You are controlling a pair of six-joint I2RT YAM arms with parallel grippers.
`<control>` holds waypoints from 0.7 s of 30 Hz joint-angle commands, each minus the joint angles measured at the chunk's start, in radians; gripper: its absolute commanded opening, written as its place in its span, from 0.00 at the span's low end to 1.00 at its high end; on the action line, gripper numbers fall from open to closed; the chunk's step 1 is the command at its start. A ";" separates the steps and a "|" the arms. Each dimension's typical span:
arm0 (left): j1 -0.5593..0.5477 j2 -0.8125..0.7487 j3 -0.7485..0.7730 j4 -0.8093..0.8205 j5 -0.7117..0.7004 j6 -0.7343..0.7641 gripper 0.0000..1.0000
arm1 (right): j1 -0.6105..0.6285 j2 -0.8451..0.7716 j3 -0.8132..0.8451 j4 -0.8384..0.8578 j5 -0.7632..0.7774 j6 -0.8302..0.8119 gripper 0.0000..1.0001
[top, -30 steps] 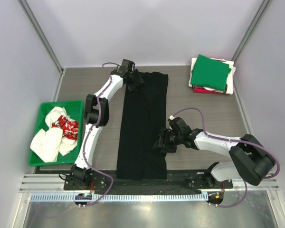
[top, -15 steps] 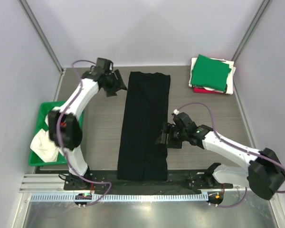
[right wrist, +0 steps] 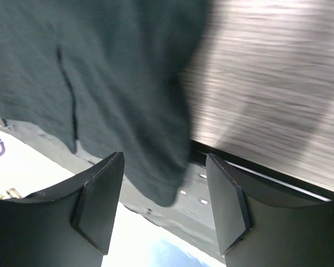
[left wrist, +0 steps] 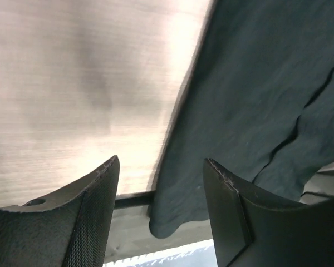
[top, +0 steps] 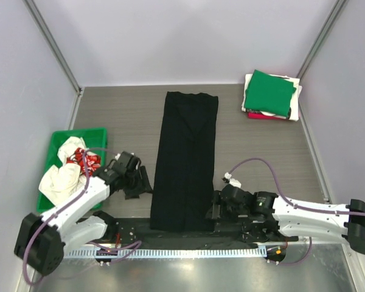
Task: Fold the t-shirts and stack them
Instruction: Fold the tshirt
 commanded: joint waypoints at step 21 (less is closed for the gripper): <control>-0.323 -0.374 -0.291 0.034 0.026 -0.408 0.45 | 0.218 0.014 -0.031 0.063 0.079 0.262 0.52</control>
